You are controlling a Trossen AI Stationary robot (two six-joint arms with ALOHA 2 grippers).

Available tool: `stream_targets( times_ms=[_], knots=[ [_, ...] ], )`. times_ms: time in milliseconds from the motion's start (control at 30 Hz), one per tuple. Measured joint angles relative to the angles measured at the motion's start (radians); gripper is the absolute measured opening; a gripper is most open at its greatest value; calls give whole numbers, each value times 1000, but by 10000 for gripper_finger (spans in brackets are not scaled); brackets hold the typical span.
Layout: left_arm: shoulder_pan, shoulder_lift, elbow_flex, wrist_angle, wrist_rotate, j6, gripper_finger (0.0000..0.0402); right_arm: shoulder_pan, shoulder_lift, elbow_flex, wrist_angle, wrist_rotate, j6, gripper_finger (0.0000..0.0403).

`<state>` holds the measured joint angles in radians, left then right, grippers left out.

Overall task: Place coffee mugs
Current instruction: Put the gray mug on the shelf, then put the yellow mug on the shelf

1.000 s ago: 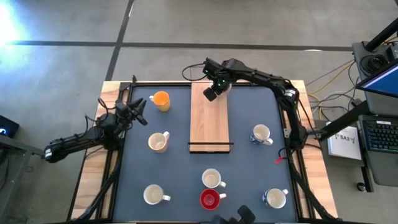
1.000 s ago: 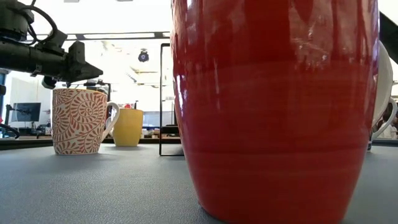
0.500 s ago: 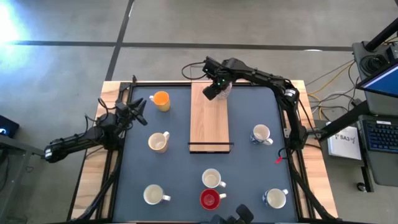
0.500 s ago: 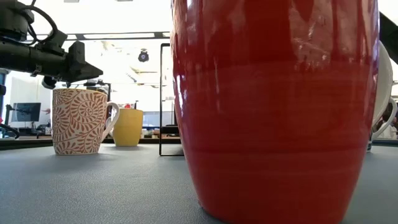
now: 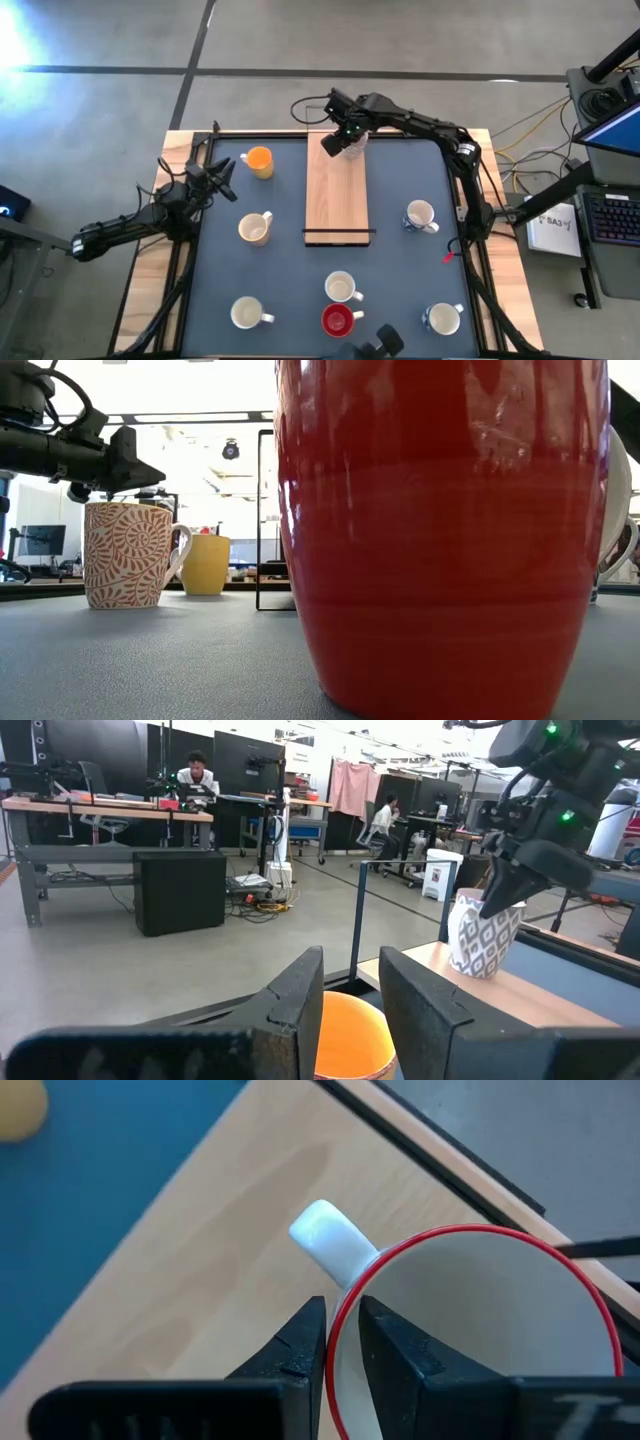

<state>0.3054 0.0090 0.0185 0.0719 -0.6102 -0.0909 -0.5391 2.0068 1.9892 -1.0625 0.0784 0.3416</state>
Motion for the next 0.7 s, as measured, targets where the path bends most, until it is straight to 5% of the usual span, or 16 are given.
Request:
stream_targets(
  times_ms=[700],
  knots=[
    [0, 0, 0, 0, 0, 0, 84, -10, -74, 20, -29, 1, 8, 54]
  ],
)
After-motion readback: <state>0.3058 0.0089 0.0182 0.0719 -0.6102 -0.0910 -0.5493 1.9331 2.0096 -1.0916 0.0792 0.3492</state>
